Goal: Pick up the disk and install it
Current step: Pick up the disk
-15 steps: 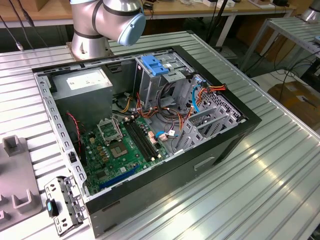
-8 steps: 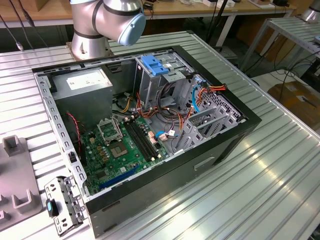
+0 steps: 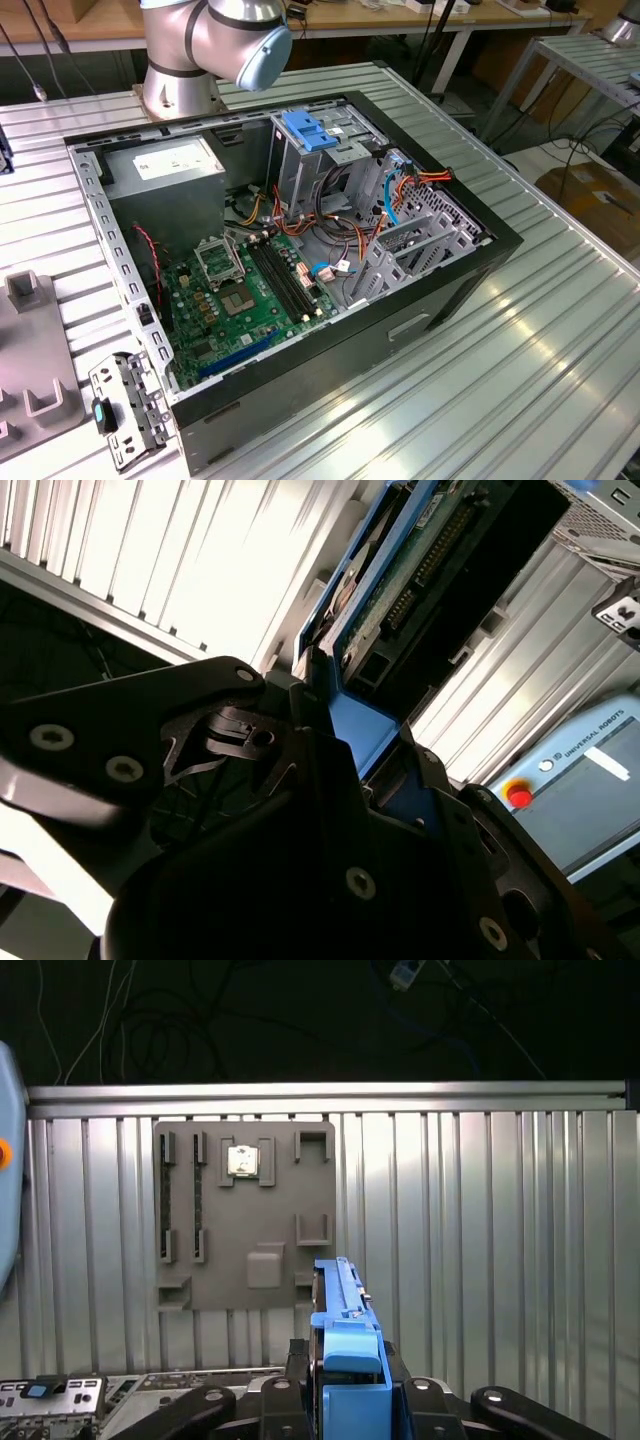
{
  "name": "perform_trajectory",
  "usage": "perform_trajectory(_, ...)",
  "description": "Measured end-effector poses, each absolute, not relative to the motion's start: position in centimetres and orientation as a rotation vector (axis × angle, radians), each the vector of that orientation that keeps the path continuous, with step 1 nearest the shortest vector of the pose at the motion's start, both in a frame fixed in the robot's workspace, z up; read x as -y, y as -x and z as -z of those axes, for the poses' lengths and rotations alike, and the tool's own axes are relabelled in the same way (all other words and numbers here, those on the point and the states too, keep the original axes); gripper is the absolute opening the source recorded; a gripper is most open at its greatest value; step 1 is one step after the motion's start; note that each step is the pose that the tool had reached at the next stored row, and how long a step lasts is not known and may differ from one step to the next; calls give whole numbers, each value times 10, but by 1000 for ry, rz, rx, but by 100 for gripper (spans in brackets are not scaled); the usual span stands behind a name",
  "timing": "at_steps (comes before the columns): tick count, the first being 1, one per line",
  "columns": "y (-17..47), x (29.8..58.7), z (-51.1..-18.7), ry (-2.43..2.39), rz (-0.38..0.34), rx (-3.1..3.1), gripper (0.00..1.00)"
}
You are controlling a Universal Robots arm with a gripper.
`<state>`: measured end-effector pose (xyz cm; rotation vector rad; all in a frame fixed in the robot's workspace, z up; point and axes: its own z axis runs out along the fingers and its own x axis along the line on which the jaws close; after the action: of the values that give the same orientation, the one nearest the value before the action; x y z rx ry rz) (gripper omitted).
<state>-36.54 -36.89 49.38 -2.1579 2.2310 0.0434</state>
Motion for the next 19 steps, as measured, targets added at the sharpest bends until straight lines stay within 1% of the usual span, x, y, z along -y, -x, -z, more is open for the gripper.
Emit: perform_trajectory(19, 342, 369, -494, 2158, -43, -2231, 37)
